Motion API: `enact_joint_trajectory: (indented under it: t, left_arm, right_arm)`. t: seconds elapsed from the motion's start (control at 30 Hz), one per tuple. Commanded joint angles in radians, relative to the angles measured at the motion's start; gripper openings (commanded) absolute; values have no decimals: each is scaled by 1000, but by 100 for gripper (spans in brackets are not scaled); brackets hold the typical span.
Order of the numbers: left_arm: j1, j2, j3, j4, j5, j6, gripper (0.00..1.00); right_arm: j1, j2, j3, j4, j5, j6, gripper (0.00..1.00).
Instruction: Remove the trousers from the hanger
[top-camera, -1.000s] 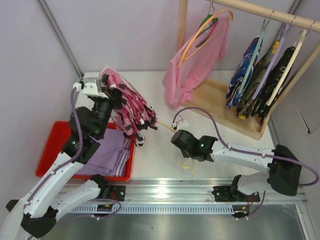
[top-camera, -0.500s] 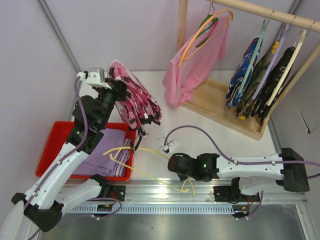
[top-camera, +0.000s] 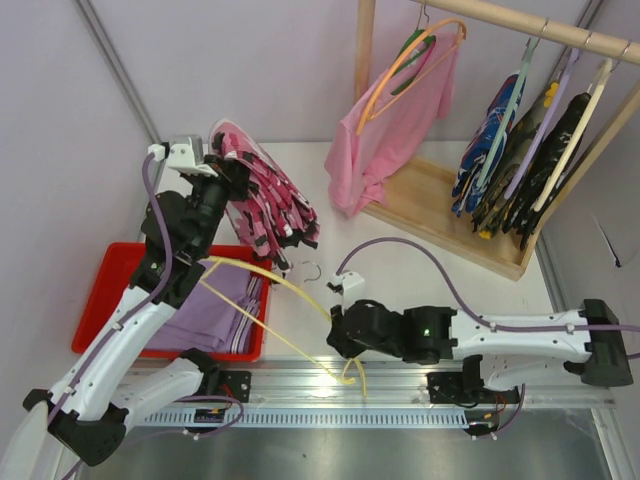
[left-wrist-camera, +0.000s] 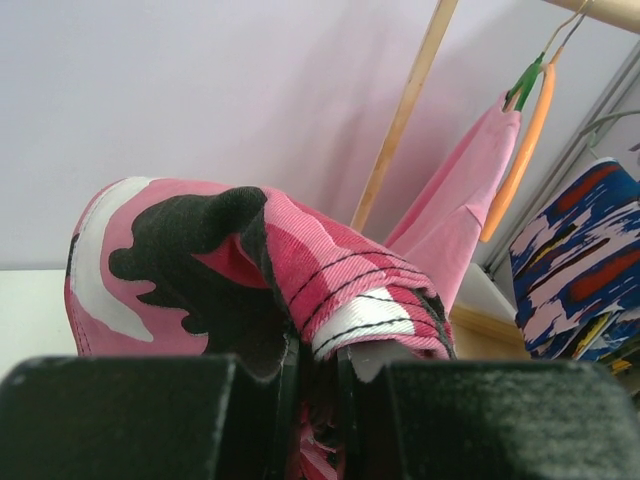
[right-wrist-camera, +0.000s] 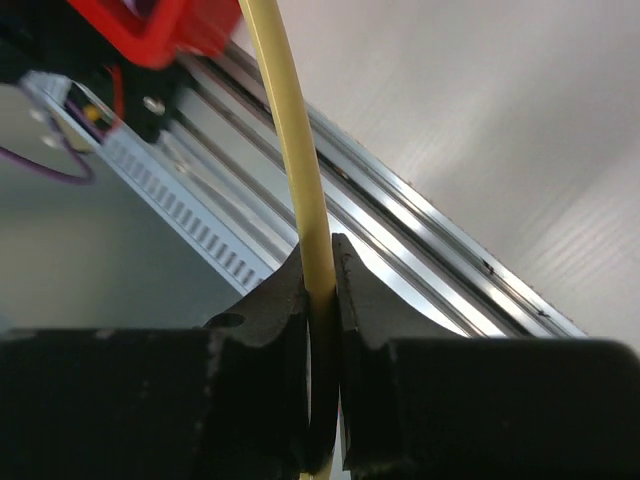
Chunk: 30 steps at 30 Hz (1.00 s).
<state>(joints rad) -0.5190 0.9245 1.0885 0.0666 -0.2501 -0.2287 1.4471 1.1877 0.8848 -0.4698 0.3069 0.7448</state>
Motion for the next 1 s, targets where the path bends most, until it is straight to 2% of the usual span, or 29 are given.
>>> enact_joint_trajectory:
  t: [0.0, 0.13, 0.4, 0.6, 0.73, 0.97]
  left_arm:
    - [11, -59, 28, 216, 20, -41, 0]
    - [11, -79, 7, 229, 28, -61, 0]
    - [11, -137, -36, 226, 35, -78, 0]
    - [11, -213, -124, 226, -4, -124, 0]
    - [10, -333, -223, 196, -57, -164, 0]
    - [11, -548, -352, 46, -207, -194, 3]
  right_arm:
    - [-27, -73, 49, 120, 83, 65, 0]
    - [-117, -40, 75, 115, 78, 82, 0]
    - [-220, 105, 108, 120, -1, 59, 0]
    - [-277, 153, 105, 122, 5, 38, 0]
    - [-306, 174, 98, 128, 9, 21, 0]
    - [-320, 216, 97, 151, 6, -24, 0]
